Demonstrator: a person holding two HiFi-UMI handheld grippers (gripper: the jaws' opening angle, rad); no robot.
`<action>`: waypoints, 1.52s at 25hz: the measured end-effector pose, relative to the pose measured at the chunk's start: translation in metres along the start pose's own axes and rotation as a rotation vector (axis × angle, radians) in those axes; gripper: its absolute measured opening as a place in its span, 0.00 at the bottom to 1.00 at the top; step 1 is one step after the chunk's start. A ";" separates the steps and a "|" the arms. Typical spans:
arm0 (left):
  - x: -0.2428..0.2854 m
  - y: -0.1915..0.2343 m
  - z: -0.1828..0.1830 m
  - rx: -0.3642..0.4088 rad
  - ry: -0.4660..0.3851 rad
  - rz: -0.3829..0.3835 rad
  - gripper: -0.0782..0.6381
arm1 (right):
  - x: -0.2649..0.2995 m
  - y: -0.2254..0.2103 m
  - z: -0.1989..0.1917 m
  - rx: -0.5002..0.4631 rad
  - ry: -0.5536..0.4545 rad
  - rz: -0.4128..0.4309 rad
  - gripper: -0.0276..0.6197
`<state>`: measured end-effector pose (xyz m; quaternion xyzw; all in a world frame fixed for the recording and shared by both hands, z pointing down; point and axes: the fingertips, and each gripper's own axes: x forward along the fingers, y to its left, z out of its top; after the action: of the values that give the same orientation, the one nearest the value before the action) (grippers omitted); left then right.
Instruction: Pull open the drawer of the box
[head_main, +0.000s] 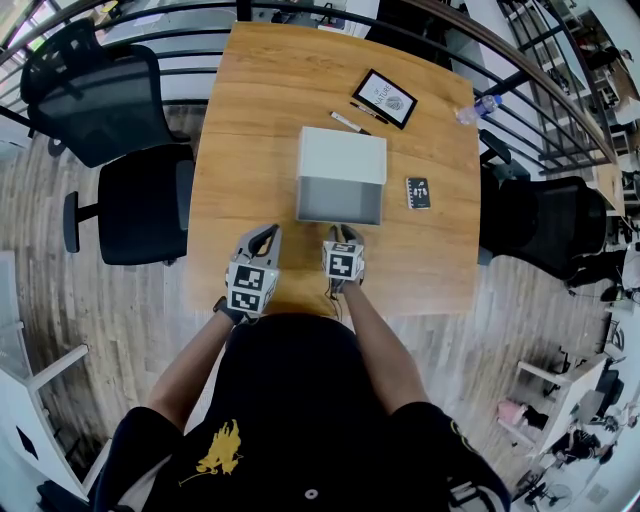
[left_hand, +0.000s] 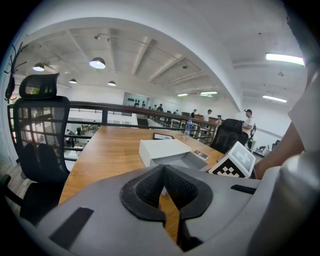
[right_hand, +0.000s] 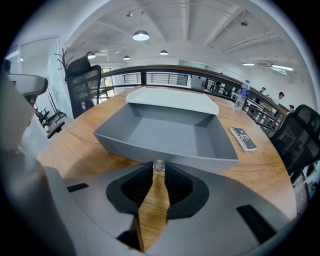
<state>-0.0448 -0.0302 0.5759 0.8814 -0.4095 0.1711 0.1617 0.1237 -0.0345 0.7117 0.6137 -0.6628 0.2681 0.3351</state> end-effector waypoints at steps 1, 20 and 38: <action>0.000 0.000 -0.001 0.001 -0.002 0.001 0.13 | 0.000 0.000 0.000 0.003 0.000 0.000 0.15; -0.006 0.004 -0.002 -0.003 0.002 0.011 0.13 | 0.003 0.002 0.000 0.007 0.012 0.007 0.15; -0.010 0.001 -0.005 0.004 0.009 0.001 0.13 | -0.043 -0.013 -0.013 -0.017 -0.046 -0.027 0.04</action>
<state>-0.0525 -0.0217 0.5759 0.8808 -0.4086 0.1762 0.1616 0.1394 0.0017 0.6858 0.6256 -0.6643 0.2436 0.3286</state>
